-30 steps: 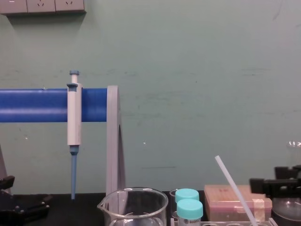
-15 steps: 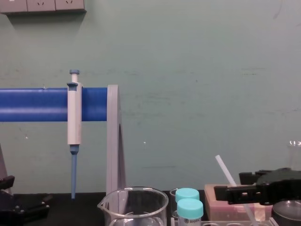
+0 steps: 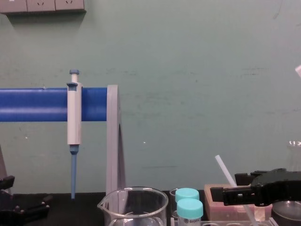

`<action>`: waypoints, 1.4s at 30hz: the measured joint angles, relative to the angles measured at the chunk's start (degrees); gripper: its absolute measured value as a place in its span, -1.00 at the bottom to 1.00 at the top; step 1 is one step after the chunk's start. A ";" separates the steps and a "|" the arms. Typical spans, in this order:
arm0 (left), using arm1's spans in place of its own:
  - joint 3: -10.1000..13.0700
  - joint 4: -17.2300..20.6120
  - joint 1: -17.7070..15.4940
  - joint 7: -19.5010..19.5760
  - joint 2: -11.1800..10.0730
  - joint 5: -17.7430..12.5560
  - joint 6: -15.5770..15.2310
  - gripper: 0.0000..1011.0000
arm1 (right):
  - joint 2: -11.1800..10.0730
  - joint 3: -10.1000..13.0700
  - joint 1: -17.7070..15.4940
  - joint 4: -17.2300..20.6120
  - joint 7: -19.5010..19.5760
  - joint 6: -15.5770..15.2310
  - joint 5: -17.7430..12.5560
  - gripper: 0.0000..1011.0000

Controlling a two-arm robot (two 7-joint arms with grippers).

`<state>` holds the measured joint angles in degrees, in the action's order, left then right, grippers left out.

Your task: Pick up the stirring rod with one hand, then place it down.

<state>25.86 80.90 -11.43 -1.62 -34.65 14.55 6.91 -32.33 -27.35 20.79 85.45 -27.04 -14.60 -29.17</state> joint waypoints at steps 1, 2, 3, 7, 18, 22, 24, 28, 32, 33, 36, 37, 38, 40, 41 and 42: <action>0.00 0.00 0.00 0.00 0.00 0.00 0.00 0.98 | -0.01 0.01 -0.01 0.01 0.00 0.00 -0.02 0.94; 0.00 0.00 0.00 0.00 0.00 0.00 0.00 0.98 | -0.01 0.02 -0.01 0.01 0.00 -0.01 -0.03 0.89; 0.00 0.00 0.00 0.00 0.00 0.00 0.00 0.98 | -0.01 0.04 -0.01 0.02 0.00 -0.01 -0.06 0.87; 0.00 0.00 0.00 0.00 0.00 0.00 0.00 0.98 | -0.03 0.07 -0.04 0.05 0.00 -0.03 -0.12 0.69; 0.00 0.00 0.00 0.00 0.00 0.00 0.00 0.98 | -0.08 0.12 -0.09 0.10 0.00 -0.07 -0.31 0.00; 0.00 0.00 0.00 0.00 0.00 0.00 0.00 0.98 | -0.07 0.14 -0.09 0.13 0.00 -0.10 -0.34 -0.22; 0.00 0.00 0.00 0.00 0.00 0.00 0.00 0.98 | -0.08 0.14 -0.09 0.13 0.00 -0.11 -0.35 -0.40; 0.00 0.00 0.00 0.00 0.00 0.00 0.00 0.98 | -0.08 0.14 -0.09 0.12 0.00 -0.11 -0.38 -0.62; 0.00 0.00 0.00 0.00 0.00 0.00 0.00 0.98 | -0.08 0.14 -0.09 0.13 0.00 -0.11 -0.39 -0.86; 0.00 0.00 0.00 0.00 0.00 0.00 0.00 0.98 | -0.08 0.14 -0.09 0.13 0.01 -0.11 -0.39 -0.86; 0.00 0.00 0.00 0.00 0.00 0.00 0.00 0.98 | -0.07 0.14 -0.09 0.12 0.01 -0.11 -0.39 -0.86; 0.00 0.00 0.00 0.00 0.00 0.00 0.00 0.98 | -0.07 0.14 -0.09 0.12 0.01 -0.11 -0.39 -0.86; 0.00 0.00 0.00 0.00 0.00 0.00 0.00 0.98 | -0.07 0.14 -0.09 0.12 0.00 -0.11 -0.40 -0.86; 0.00 0.00 0.00 0.00 0.00 0.00 0.00 0.98 | 0.04 0.31 -0.21 0.11 -0.01 0.24 -0.48 -0.86; 0.00 0.00 0.00 0.00 0.00 0.00 0.00 0.98 | 0.16 0.50 -0.40 0.10 -0.01 0.77 -0.61 -0.86; 0.00 0.00 0.00 0.00 0.00 0.00 0.00 0.98 | 0.30 0.70 -0.58 0.09 -0.03 1.30 -0.79 -0.86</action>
<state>25.86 80.90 -11.43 -1.62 -34.65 14.55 6.91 -32.03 -26.65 20.20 85.54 -27.07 -13.30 -29.96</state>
